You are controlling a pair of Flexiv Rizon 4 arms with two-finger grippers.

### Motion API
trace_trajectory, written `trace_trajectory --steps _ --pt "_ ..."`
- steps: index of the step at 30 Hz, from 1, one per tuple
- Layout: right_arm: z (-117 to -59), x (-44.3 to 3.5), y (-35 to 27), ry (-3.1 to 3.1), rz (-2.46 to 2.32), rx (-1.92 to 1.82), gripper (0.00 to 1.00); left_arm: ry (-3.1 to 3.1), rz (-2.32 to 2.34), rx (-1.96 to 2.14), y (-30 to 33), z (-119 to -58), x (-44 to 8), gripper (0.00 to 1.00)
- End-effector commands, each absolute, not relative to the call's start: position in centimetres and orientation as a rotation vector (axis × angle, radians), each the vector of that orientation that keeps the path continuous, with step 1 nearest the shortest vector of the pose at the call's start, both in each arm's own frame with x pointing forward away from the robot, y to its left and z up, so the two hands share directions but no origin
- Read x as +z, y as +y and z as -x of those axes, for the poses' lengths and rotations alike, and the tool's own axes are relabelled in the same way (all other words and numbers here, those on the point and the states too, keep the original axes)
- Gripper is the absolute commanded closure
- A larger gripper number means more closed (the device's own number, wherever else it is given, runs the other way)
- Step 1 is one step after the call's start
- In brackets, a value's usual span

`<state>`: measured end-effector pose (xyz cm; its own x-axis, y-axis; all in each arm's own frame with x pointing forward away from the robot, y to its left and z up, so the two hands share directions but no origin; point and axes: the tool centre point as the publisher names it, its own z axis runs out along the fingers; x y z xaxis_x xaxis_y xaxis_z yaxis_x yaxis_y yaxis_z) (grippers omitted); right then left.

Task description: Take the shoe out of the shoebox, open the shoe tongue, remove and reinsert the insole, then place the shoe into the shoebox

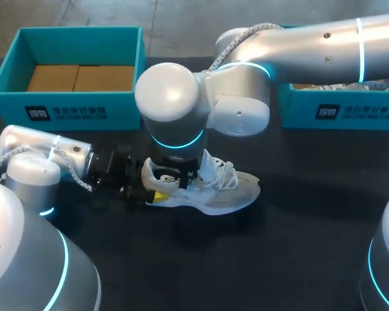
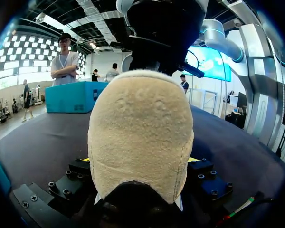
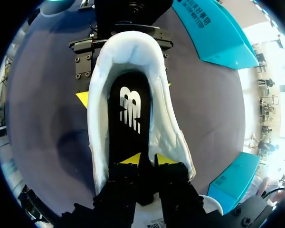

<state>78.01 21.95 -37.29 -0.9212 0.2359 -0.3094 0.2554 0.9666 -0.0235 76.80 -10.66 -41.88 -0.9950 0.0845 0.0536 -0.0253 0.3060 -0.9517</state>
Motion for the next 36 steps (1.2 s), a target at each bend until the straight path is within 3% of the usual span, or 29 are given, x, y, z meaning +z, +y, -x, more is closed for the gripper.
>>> trace_trajectory --steps 1,14,36 --pt "-78.3 -37.9 21.7 2.81 -0.363 -0.078 0.79 -2.464 0.055 1.793 -10.8 -77.0 -42.1 1.0" --pt "-78.9 -40.1 21.0 2.852 -0.406 -0.067 0.68 -2.464 0.055 1.793 -10.8 -77.0 -42.1 1.0" --pt "-76.8 -43.8 21.8 2.986 -0.421 -0.071 0.65 -2.464 0.055 1.793 -10.8 -77.0 -42.1 1.0"
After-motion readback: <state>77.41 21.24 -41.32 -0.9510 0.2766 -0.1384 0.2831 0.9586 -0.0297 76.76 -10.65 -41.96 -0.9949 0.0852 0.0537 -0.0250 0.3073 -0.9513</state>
